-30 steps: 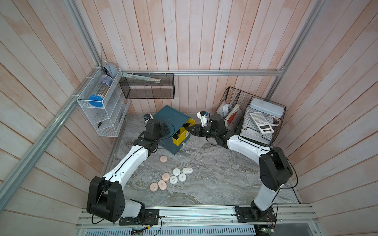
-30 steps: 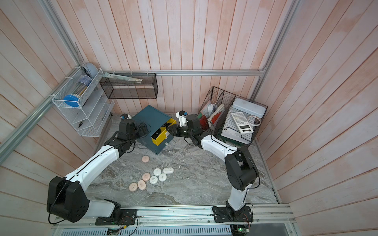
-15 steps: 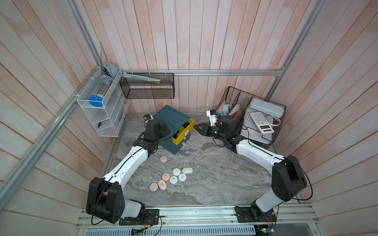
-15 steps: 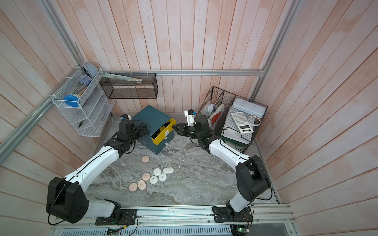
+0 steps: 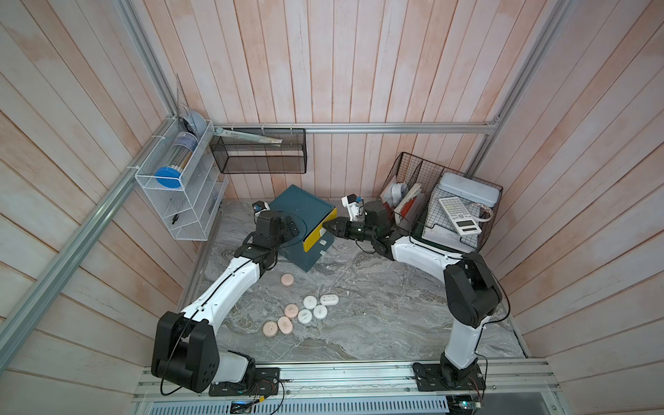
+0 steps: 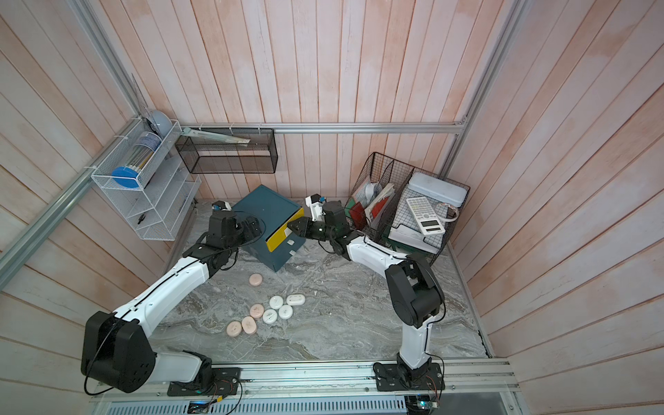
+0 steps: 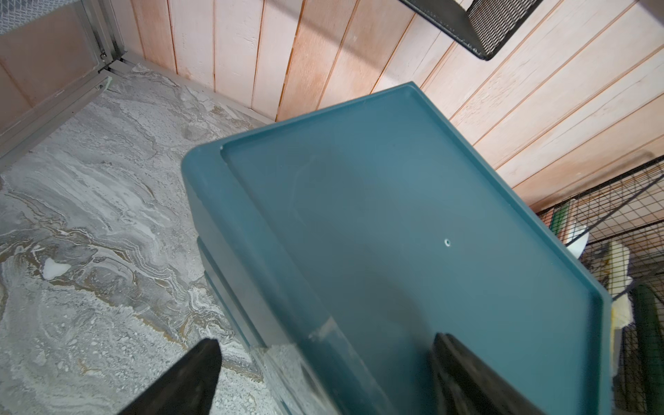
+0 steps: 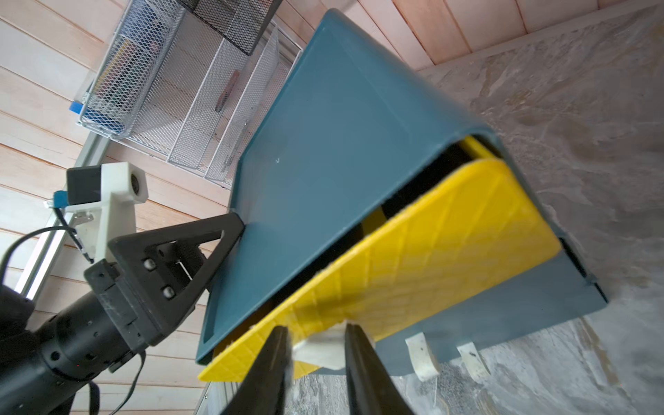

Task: Put the bluetooth earphones in the drawer according to color
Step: Close the drawer of the storage box, then open the drawer in the storage box.

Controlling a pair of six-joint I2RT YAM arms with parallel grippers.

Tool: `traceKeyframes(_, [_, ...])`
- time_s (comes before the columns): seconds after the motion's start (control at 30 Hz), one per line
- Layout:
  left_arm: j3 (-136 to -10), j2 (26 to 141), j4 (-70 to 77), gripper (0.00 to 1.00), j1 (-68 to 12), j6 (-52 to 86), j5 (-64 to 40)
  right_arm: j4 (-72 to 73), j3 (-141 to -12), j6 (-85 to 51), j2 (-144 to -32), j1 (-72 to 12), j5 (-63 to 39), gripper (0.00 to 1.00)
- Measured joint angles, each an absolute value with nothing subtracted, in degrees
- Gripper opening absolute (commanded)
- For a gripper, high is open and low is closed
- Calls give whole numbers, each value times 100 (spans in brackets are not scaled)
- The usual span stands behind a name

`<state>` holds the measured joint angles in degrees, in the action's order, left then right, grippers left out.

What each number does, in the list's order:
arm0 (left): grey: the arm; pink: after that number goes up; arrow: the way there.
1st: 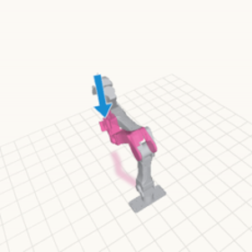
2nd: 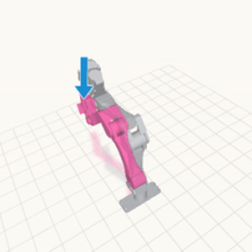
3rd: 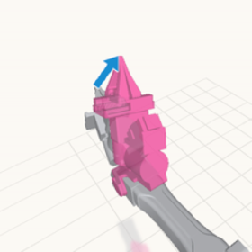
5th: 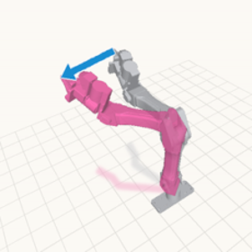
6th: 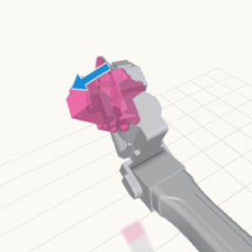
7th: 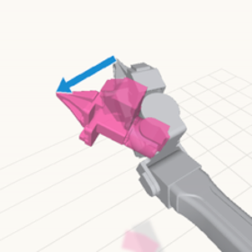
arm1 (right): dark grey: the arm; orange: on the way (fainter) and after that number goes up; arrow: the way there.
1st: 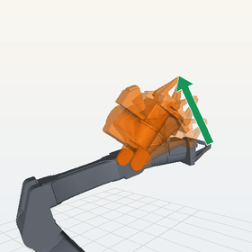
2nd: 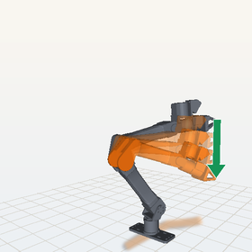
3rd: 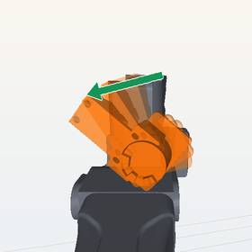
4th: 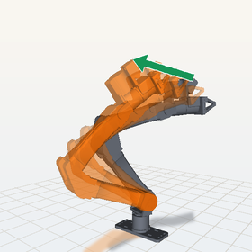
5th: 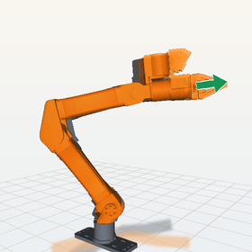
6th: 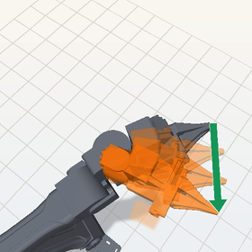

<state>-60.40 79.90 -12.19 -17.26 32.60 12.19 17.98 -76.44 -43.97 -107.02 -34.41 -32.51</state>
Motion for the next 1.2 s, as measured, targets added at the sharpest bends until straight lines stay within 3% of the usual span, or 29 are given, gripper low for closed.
traceKeyframes(0.33, [-6012, 7981, -1168, 97, -1726, 3260, 1070, 1863, -7026, -4491, -10353, -3406, -3162, 31])
traceKeyframes(0.67, [-5970, 7979, -1085, 97, -1726, 3269, 880, 2104, -7717, -4768, -11015, -3444, -3409, 29])
traceKeyframes(0.87, [-5867, 7896, -1002, 97, -1726, 3288, 679, 2338, -6877, -4829, -10506, -3393, -3369, 31])
traceKeyframes(1.2, [-5706, 7476, -1280, 100, -1741, 3321, 646, 2877, -5881, -5004, -10230, -2934, -3343, 60])
